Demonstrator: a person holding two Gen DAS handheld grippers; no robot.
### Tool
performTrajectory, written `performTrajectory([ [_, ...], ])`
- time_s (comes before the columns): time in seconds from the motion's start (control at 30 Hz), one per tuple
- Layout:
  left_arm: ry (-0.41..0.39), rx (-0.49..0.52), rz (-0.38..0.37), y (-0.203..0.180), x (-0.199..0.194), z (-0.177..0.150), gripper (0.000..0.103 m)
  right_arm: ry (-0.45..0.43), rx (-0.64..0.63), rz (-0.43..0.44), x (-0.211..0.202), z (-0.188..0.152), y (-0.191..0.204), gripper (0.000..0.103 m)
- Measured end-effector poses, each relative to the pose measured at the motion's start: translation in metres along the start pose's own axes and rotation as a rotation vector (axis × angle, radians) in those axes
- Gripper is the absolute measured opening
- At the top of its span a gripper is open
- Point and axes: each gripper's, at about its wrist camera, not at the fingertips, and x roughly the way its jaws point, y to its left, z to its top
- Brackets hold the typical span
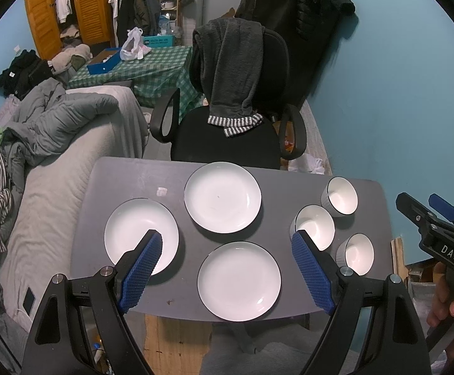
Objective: Organize plates and bowls
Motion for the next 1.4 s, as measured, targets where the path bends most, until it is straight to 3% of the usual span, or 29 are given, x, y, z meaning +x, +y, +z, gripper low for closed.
performTrajectory([
  [0.77,-0.007,-0.029,-0.013,0.012,-0.003,-0.003,0.087,0.004,-0.017,0.006,0.002,-0.001,0.004,0.102],
  [1.4,-0.025,-0.119,0.061,0.048,-0.001,-0.015,0.087,0.008,-0.144,0.041,0.018,0.009,0.037,0.102],
])
